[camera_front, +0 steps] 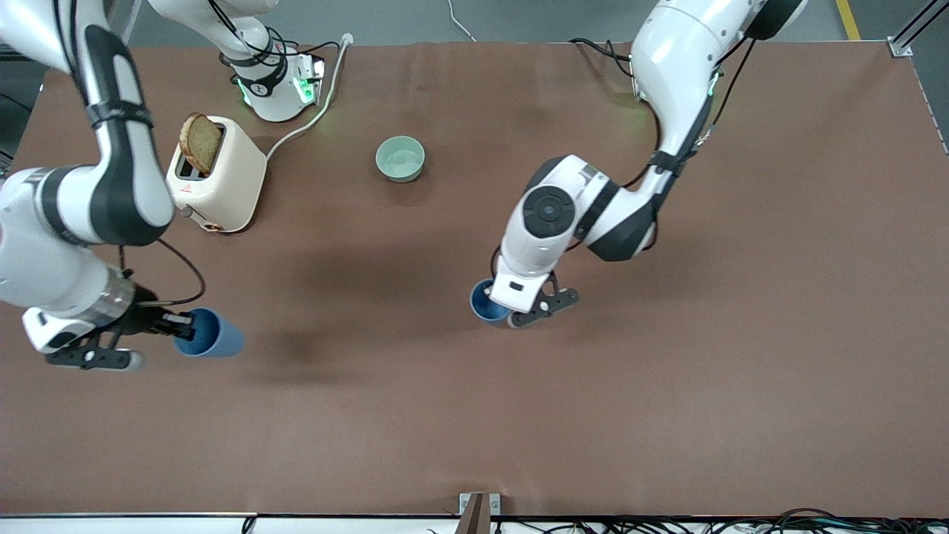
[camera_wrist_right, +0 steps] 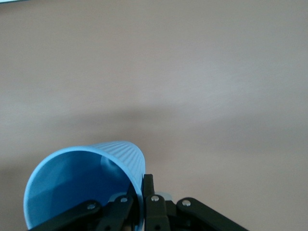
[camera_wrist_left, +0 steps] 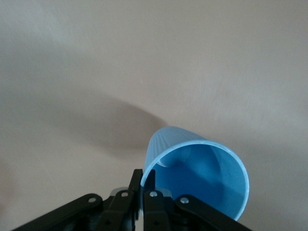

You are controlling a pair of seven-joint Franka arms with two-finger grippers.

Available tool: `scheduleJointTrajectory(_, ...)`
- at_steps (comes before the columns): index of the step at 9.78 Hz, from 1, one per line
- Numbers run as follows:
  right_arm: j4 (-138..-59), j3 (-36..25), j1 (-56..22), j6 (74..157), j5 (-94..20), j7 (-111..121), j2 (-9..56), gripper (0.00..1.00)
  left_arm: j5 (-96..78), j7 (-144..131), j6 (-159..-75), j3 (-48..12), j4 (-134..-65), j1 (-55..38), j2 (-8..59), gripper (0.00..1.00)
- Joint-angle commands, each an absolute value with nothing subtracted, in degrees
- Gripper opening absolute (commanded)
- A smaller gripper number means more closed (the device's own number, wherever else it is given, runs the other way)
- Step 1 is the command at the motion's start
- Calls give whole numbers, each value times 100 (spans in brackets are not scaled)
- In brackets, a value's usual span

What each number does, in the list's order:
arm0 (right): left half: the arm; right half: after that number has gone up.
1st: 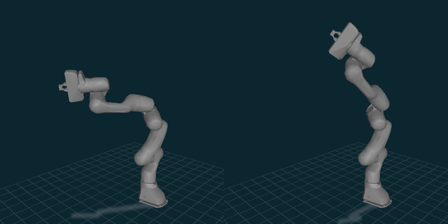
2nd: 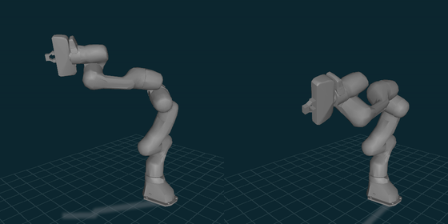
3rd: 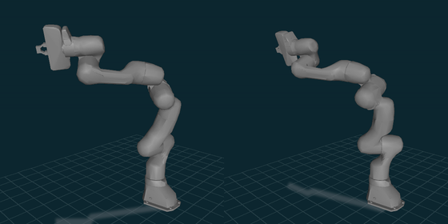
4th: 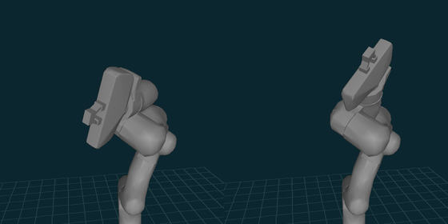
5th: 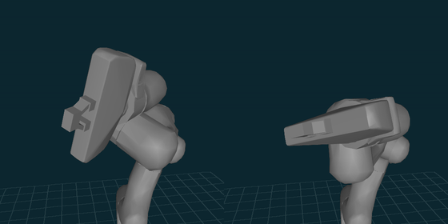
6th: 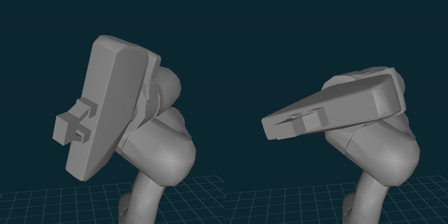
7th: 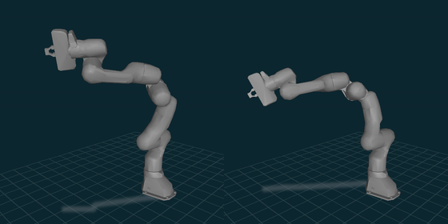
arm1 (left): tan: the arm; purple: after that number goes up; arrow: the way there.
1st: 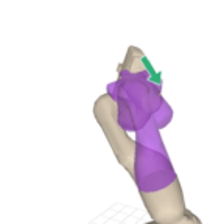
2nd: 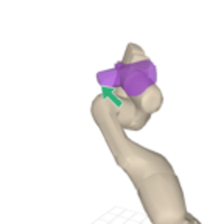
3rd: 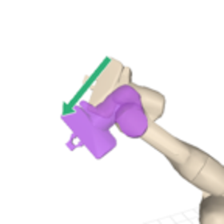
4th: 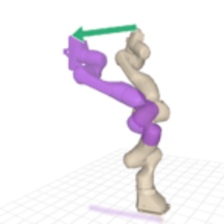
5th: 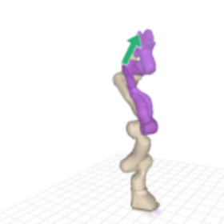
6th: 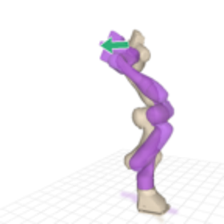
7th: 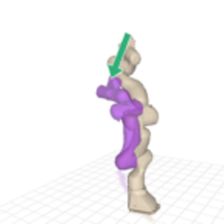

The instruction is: Stack blue cups with both arms

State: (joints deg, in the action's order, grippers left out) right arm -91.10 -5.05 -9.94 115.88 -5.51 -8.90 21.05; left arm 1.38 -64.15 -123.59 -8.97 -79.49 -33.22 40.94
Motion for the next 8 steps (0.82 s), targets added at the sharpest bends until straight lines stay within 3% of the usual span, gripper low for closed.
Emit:
scheduleJointTrajectory(1, -9229, -562, -1684, 11549, -528, -1720, 1925, 1, 176, -6670, -12445, -853, -7805, -3593, 4525, 1)
scheduleJointTrajectory(3, -9132, -562, -2151, 11505, -536, -2353, 1916, 1, 158, -6688, -12646, -861, -7805, -3603, 4675, 10)
scheduleJointTrajectory(4, -9080, -554, -2371, 11409, -545, -2590, 1916, 1, 158, -6697, -12743, -861, -7813, -3621, 4693, 41)
scheduleJointTrajectory(5, -9053, -554, -2564, 11373, -580, -2802, 1916, 1, 158, -6697, -12744, -853, -7813, -3621, 4624, 96)
scheduleJointTrajectory(7, -9053, -554, -3056, 11373, -598, -3363, 1933, 1, 237, -6680, -12570, -818, -7840, -3499, 4186, 100)
scheduleJointTrajectory(8, -9061, -554, -3346, 11373, -589, -3723, 1951, 1, 324, -6575, -11933, -774, -7840, -3411, 3783, 100)
